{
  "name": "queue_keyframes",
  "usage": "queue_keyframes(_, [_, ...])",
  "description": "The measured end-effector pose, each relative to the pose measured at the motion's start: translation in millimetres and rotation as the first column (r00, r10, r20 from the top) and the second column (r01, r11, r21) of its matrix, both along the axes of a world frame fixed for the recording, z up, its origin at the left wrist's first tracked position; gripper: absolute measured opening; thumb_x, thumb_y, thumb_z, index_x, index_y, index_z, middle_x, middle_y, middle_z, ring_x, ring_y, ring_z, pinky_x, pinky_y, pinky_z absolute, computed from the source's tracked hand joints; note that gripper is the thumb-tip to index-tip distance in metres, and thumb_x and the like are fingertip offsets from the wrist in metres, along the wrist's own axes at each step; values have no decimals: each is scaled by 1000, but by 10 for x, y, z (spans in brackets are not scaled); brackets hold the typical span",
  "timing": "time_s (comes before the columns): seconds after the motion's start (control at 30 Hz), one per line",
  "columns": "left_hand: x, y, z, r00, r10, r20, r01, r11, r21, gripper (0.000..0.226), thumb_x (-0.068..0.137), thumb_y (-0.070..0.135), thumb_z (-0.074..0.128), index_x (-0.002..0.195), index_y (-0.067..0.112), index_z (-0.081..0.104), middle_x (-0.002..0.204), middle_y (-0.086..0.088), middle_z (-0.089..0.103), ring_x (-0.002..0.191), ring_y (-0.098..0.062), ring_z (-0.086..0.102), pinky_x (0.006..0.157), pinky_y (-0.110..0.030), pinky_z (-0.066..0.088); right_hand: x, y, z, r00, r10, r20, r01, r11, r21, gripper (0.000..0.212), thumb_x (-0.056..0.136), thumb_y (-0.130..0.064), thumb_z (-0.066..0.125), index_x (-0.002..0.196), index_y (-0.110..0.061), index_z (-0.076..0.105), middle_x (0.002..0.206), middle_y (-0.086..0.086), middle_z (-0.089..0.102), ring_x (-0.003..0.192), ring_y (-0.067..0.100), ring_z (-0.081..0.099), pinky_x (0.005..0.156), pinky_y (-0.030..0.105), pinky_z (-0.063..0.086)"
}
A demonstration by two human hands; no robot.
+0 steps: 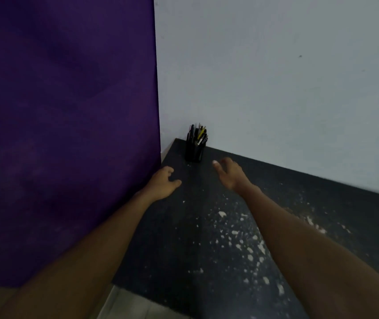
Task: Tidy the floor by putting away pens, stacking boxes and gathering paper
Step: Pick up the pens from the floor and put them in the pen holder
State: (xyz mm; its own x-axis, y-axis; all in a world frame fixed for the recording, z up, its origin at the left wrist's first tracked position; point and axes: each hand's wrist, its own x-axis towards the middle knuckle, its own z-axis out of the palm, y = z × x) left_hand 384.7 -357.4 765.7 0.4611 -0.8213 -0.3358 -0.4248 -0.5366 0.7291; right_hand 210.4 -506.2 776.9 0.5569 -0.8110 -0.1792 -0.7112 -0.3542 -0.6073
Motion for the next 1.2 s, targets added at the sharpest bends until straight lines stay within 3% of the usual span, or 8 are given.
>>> queue_keyframes(0.43, [-575,703,203,989,-137,57,138,990,-17,59,92,31,58,143,14,35,145,-7,40,130,-20,43,106,-31,37,-778,1010,170,996,-93,-6,93,996,3,62,94,-54,41,133,-6,43,130,17,54,118,31,53,97,37,41])
queue_keyframes(0.63, [-986,872,157,993,-115,2,114,990,-87,48,92,30,57,136,16,44,138,-4,48,112,-13,50,83,-22,41,-1127,1214,143,993,-107,-47,108,994,35,64,94,-53,40,135,-4,40,132,18,54,119,33,52,98,40,42])
queue_keyframes(0.87, [-1418,1026,189,976,-200,87,203,978,-36,51,92,30,58,138,14,43,139,-5,46,126,-18,46,102,-28,39,-1565,1435,158,991,12,-132,-19,999,-46,62,95,-53,39,136,-7,38,135,18,50,120,33,52,99,43,44])
queue_keyframes(1.2, [-2475,1511,466,947,-216,238,231,972,-37,52,92,28,58,137,9,42,141,-9,44,126,-22,47,100,-29,41,-2766,1845,232,976,131,-175,-148,985,-86,60,95,-52,39,140,-11,35,142,16,43,125,33,47,102,43,41])
